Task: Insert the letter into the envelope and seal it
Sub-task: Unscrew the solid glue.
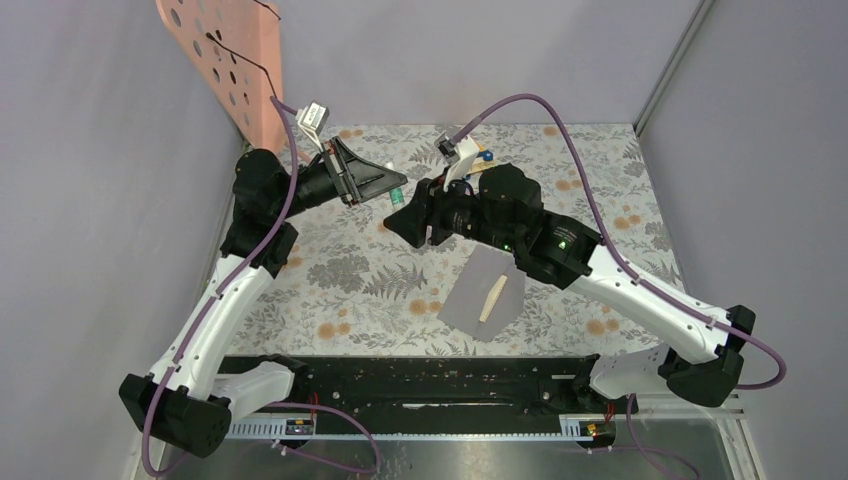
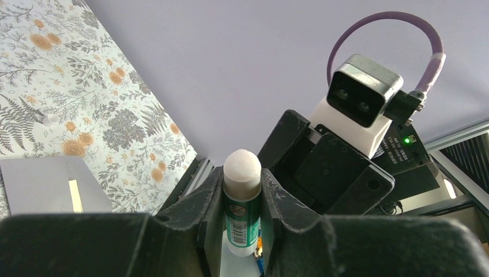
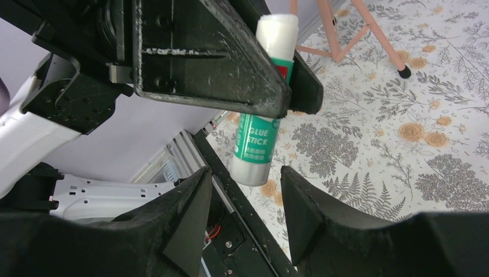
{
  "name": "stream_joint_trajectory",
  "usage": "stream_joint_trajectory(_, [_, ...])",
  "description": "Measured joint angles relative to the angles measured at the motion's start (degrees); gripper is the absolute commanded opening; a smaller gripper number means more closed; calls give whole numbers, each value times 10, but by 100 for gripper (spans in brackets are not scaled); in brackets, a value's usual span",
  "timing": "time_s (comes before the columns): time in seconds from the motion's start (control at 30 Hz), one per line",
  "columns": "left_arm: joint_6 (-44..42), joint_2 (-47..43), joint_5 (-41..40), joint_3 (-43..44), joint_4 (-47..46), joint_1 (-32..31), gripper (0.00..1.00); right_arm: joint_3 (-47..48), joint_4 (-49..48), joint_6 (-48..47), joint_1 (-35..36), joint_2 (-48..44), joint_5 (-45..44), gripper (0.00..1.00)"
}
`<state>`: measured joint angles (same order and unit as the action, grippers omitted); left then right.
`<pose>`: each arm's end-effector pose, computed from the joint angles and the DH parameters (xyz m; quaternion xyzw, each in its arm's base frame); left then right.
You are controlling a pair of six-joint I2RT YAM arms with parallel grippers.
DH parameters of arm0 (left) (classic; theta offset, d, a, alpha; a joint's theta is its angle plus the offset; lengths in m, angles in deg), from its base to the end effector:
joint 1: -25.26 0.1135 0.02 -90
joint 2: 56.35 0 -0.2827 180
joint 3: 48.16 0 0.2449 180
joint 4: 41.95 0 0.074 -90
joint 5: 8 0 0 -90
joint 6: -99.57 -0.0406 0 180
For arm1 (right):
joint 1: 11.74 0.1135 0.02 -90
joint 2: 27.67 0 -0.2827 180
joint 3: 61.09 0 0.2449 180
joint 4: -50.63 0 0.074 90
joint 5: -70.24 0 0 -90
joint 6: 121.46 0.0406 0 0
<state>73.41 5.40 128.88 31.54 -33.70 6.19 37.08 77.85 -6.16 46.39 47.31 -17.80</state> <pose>0.1977 -0.0997 0.4551 0.0559 0.6628 -0.6565 0.3558 0.1499 0.2437 0.4749 -0.2179 0.6983 0.4630 0.5005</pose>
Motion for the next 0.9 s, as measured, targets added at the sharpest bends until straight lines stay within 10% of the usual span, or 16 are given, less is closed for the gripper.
stream_joint_trajectory(0.33, [-8,-5,-4,0,1,0,0,12,-3,12,0,10,-10,12])
stream_joint_trajectory(0.53, [-9,-6,-6,0,1,0,0,13,-4,14,1,10,-13,41])
stream_joint_trajectory(0.67, [-9,-7,-6,0,1,0,0,16,-5,17,1,13,-14,42])
stream_joint_trajectory(0.9, [-12,-11,-6,0,1,0,0,25,-6,25,1,21,-14,2])
